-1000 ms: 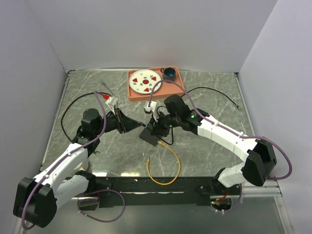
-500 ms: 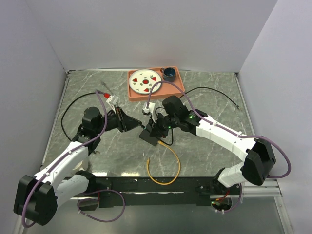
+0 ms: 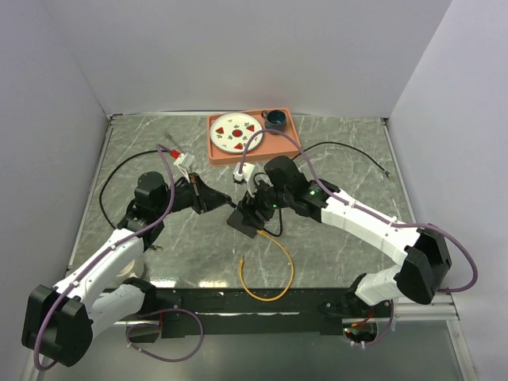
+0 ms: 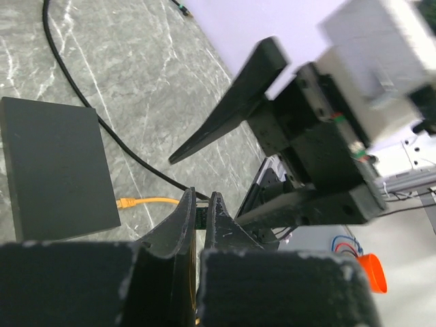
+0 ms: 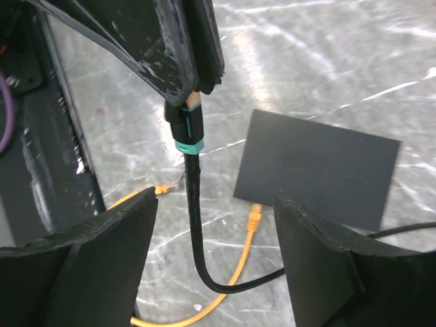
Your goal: Insert the plug into the switch port
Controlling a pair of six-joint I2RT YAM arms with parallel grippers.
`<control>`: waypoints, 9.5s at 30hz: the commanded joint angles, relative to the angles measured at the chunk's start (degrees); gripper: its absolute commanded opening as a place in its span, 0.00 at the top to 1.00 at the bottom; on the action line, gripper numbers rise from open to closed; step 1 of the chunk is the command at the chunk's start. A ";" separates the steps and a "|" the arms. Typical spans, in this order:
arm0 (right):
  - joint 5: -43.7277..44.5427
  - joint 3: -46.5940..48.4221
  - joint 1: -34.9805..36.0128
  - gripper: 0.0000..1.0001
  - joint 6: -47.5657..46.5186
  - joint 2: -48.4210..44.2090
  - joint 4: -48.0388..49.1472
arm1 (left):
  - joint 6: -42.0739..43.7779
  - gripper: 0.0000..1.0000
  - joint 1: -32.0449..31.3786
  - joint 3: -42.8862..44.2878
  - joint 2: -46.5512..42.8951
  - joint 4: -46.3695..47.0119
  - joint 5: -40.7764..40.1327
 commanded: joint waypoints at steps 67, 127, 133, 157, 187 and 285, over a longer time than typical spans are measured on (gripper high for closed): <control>11.49 -2.50 5.38 0.67 2.90 -3.94 19.11 | -2.98 0.99 -0.32 5.33 1.89 -0.74 -1.67; 12.90 -17.97 -8.77 1.00 17.85 3.87 10.32 | 7.13 0.03 2.58 16.05 36.77 0.22 -5.98; 12.01 -16.74 -8.16 1.00 17.85 7.30 10.49 | 6.61 0.03 2.40 17.46 41.35 1.54 -4.23; 16.50 -13.57 -6.40 1.00 15.91 13.90 12.07 | 7.04 0.09 0.38 20.54 47.16 1.02 -1.85; 15.53 -11.20 -4.11 1.00 16.26 15.49 14.09 | 7.22 0.16 -0.94 20.45 48.74 0.49 -0.36; 21.42 -14.36 -5.61 0.73 24.44 14.96 41.34 | 0.97 0.39 -10.35 7.35 42.24 -1.62 -9.75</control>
